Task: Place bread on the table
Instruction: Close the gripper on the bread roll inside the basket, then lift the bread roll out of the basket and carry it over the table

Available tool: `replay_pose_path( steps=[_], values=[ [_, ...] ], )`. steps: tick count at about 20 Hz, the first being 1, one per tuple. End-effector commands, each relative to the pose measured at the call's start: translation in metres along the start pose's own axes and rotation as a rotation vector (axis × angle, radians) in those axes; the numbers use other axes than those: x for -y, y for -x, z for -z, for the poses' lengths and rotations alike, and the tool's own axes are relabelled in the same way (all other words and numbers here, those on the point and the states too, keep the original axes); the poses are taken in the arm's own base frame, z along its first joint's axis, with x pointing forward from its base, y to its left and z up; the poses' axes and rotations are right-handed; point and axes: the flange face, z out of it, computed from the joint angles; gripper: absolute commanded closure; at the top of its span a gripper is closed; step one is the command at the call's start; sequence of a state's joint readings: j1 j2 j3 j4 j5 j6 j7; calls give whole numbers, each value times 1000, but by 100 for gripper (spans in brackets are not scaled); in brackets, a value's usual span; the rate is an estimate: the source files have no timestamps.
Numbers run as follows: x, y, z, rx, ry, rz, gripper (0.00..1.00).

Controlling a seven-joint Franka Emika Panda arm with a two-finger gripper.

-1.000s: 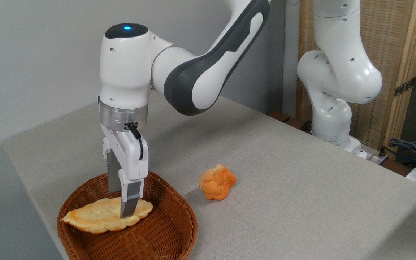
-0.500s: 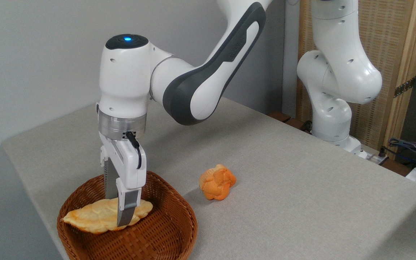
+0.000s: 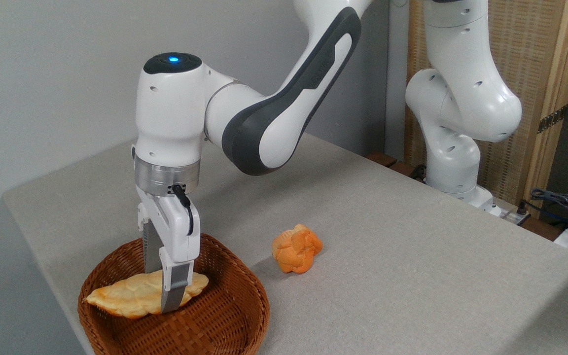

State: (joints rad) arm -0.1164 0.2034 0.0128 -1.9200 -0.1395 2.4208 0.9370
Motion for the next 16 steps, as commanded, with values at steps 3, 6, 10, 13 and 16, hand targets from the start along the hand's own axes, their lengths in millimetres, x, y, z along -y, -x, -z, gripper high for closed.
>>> replay_pose_path(
  steps=[3, 6, 10, 13, 16],
  values=[
    [4, -3, 0, -20, -7, -4, 58],
    [4, -3, 1, -21, -6, -2, 57],
    [4, -3, 3, -19, -3, -1, 56],
    [4, -4, 16, -30, -12, 8, 55],
    [-2, -4, 46, -19, 16, -1, 54]
  ],
)
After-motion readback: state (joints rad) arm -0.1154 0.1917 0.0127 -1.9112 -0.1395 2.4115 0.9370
